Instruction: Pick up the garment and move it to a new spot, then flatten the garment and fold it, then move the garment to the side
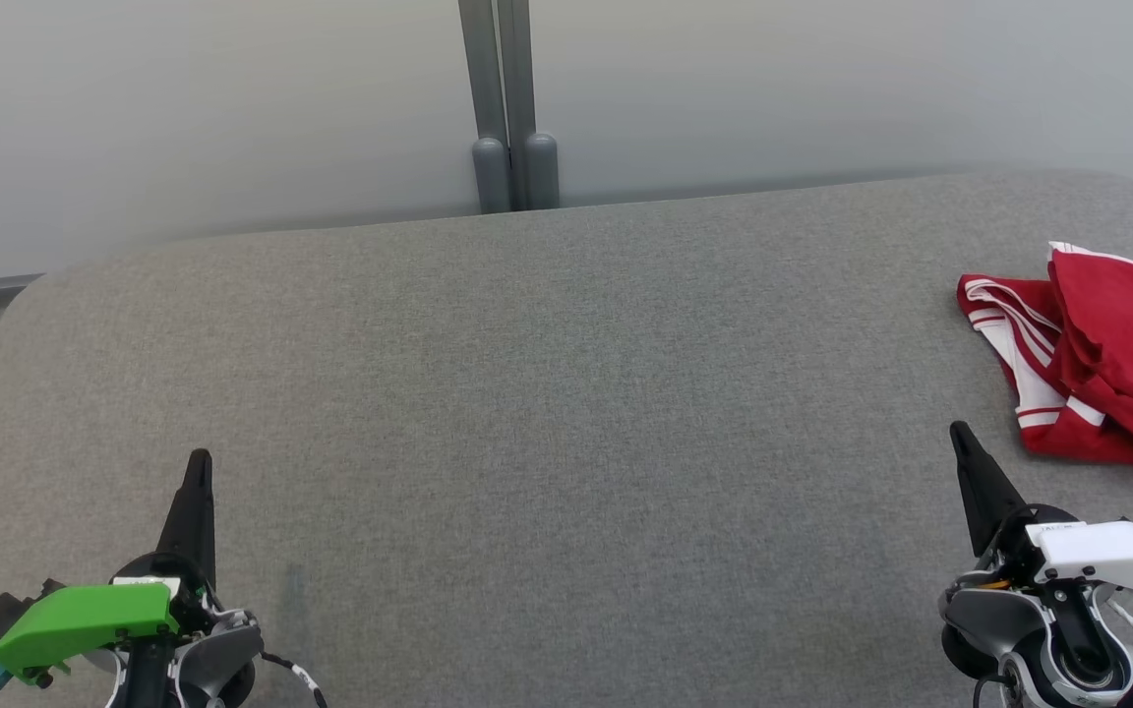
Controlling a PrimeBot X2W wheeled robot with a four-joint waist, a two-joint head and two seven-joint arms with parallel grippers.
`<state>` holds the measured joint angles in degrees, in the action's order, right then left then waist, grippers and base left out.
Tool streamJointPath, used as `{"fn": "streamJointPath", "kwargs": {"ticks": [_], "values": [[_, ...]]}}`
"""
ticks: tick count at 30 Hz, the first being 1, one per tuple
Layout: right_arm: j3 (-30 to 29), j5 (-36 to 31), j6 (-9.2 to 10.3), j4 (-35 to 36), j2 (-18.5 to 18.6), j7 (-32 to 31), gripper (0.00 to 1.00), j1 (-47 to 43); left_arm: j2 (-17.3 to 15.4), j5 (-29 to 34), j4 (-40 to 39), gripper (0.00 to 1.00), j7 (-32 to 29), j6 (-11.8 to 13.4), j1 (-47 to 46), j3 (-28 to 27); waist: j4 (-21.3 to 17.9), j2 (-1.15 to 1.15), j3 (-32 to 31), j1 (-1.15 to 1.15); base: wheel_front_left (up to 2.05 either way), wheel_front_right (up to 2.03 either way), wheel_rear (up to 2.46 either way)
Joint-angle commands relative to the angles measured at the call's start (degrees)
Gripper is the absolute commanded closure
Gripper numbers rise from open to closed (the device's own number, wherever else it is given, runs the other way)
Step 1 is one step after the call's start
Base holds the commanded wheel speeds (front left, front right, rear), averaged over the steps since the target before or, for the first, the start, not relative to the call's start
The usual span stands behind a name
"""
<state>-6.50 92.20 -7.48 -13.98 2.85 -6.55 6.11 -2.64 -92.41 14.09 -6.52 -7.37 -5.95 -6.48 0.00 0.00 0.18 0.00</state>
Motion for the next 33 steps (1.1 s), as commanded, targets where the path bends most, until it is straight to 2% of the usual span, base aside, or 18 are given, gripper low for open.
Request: {"fn": "streamJointPath", "kwargs": {"ticks": [1,33], "values": [[-0.08,0.4,-0.02,-0.1,0.04,-0.16,1.0,0.33,-0.44,-0.04,-0.1,1.0,-0.21,-0.26,-0.67,-0.17,0.0,0.0,0.0,0.0,0.0,0.0,0.0],[-0.07,0.4,-0.02,-0.1,0.04,-0.16,1.0,0.33,-0.44,-0.04,-0.1,1.0,-0.2,-0.26,-0.67,-0.17,0.0,0.0,0.0,0.0,0.0,0.0,0.0]]}}
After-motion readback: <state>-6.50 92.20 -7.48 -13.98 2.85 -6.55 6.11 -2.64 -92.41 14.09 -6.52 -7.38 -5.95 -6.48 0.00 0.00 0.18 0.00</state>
